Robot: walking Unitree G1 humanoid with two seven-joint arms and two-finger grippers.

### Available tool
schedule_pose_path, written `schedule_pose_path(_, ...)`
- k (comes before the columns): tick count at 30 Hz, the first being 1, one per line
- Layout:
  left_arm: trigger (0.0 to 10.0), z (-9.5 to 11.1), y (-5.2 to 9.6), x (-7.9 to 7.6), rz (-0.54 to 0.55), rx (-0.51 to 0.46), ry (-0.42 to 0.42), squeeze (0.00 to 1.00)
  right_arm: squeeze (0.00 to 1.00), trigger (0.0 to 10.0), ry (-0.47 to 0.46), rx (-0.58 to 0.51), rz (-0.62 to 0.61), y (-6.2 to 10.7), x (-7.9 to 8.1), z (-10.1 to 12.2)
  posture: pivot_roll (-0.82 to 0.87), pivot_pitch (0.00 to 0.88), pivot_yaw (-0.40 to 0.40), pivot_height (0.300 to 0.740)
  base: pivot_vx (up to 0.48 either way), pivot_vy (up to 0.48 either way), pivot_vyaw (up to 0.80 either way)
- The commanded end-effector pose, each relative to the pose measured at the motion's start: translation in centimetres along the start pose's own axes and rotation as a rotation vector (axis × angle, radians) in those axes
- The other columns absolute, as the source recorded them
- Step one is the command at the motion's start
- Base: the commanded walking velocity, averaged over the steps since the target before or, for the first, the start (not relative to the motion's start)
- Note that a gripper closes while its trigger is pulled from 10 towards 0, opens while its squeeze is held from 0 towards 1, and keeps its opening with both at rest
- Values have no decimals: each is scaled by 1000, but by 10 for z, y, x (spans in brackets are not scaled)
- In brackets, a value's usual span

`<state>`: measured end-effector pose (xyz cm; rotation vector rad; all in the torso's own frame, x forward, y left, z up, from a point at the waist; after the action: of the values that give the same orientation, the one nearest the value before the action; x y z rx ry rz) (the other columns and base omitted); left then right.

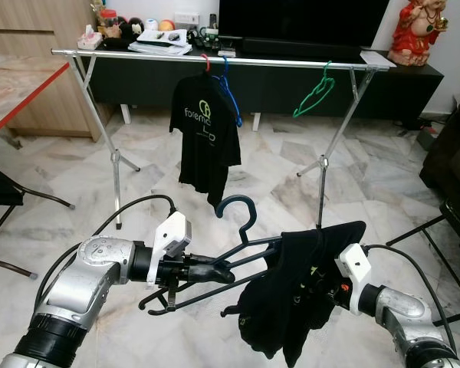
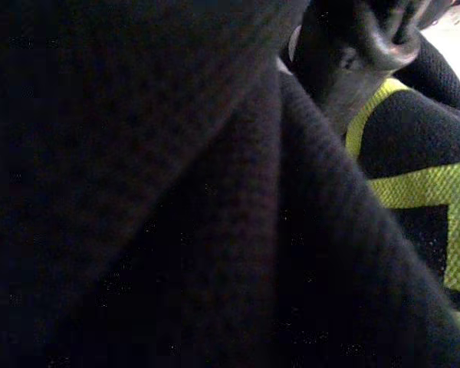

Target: Hang hanger

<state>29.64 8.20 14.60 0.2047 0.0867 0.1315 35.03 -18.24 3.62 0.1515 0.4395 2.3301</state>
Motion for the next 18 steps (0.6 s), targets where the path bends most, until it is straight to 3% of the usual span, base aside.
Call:
schedule_pose_path(1,0,10,-4,-7,-35,-28,-35,0,0,0,12,-29,-3,-1,-3,9,-4,81,-41,740,0,0,0)
schedule_pose_path(18,0,4,0,-8,-32,-6,-26,0,0,0,36,-56,-12,4,-9,17,-3,82,-43,740,0,0,0)
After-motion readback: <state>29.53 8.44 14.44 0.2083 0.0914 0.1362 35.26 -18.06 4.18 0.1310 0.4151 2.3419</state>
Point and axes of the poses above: a point about 5 cm out from each wrist's last joint towards the gripper, its own y axis pointing back from the gripper into the wrist, its own z axis along the axis of the wrist's last joint, x = y × z, the point moved 6 cm from there along -y, pointing out of the wrist towards the gripper, and after that the axes turned 6 degrees about y, right-handed, at the moved point
